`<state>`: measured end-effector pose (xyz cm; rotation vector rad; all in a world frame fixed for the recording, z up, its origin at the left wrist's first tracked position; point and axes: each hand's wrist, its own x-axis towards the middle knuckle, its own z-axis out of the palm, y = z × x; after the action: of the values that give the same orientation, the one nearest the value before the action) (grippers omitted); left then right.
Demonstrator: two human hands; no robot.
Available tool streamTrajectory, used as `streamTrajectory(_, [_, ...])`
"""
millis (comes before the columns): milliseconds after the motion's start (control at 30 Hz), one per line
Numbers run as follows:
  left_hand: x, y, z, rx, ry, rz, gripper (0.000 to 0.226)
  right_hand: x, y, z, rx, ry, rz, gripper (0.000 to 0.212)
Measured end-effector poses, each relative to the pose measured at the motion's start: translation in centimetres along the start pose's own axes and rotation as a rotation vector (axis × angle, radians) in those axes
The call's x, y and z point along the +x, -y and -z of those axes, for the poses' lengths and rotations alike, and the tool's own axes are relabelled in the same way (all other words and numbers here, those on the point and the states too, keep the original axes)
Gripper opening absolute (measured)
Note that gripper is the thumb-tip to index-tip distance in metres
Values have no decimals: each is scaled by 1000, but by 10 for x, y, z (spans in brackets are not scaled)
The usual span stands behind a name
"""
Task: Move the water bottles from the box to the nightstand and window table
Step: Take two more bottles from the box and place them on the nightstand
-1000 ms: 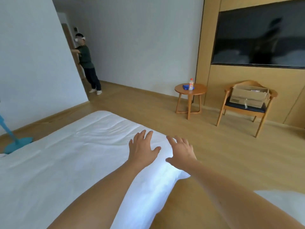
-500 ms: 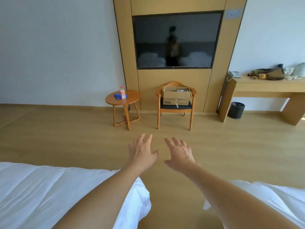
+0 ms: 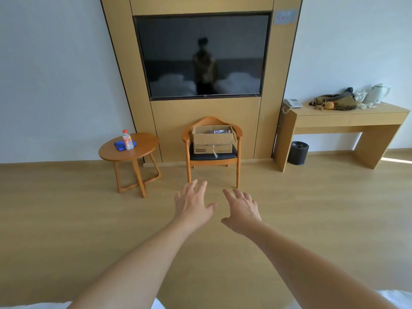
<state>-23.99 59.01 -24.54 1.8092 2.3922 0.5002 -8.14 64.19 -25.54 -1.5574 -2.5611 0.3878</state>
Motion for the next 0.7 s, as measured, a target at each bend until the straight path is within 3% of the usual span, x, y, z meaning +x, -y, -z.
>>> streamTrajectory(300, [177, -5, -8, 21, 22, 19, 78, 182, -31, 30, 10, 21, 29, 95])
streamTrajectory(700, [427, 61, -64, 10, 66, -20, 80, 427, -50, 10, 14, 31, -48, 94])
